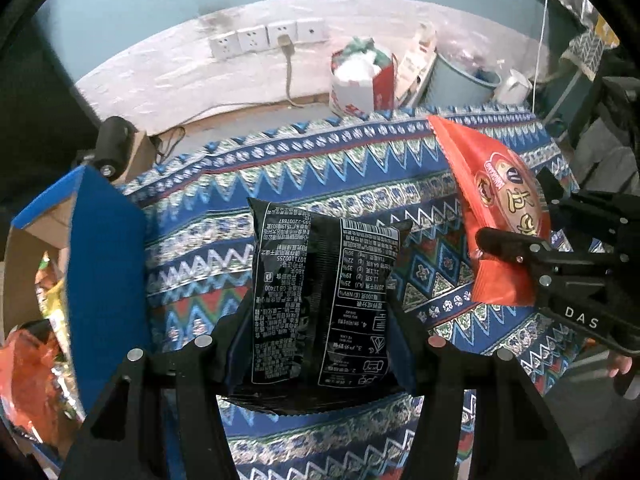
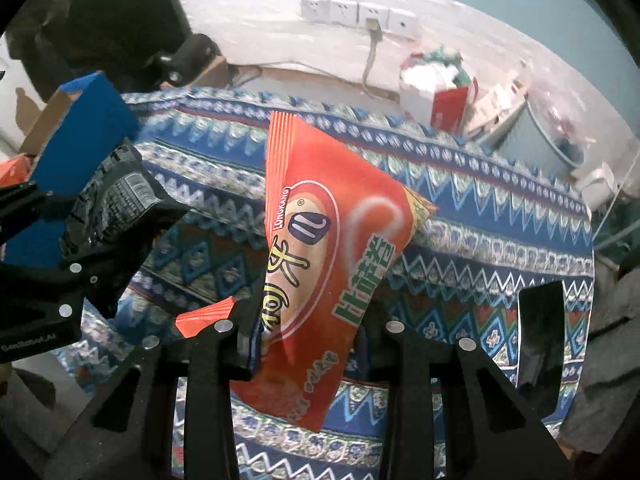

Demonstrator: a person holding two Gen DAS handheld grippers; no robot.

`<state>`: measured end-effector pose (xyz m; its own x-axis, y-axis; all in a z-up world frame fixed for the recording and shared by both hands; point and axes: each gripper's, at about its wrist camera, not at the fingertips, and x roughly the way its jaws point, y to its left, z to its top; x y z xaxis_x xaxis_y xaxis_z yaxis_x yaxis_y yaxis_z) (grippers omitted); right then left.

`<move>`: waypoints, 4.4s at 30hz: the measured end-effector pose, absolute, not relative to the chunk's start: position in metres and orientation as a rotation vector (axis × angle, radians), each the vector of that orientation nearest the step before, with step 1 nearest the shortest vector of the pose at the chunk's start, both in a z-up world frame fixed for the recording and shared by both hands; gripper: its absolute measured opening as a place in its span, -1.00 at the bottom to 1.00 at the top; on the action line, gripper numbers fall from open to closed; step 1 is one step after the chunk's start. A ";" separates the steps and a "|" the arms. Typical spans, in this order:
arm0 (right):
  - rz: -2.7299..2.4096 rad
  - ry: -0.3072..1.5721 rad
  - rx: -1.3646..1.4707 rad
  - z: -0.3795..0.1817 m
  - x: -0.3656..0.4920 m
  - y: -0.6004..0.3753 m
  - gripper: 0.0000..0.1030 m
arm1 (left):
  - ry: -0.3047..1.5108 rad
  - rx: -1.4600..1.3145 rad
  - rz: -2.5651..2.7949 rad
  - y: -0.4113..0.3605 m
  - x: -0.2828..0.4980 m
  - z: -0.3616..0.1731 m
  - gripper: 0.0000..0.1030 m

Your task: Organize snacks

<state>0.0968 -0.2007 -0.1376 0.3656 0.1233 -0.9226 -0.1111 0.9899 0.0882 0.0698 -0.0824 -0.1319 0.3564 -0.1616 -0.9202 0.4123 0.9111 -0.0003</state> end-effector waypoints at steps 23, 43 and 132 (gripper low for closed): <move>0.313 1.073 0.002 -0.073 0.107 -0.128 -0.36 | 1.005 0.168 -0.262 0.004 0.054 -0.064 0.16; 0.447 1.039 -0.042 -0.056 0.137 -0.039 -0.36 | 0.993 0.072 -0.078 0.102 0.050 -0.062 0.16; 0.435 0.908 -0.046 0.003 0.102 -0.013 0.42 | 0.855 0.071 0.056 0.146 -0.004 0.012 0.94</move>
<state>0.1016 -0.0132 0.0031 0.5350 0.3457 -0.7709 -0.3840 0.9122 0.1426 -0.0044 0.1458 0.0118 0.6551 0.0782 -0.7515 -0.0210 0.9961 0.0854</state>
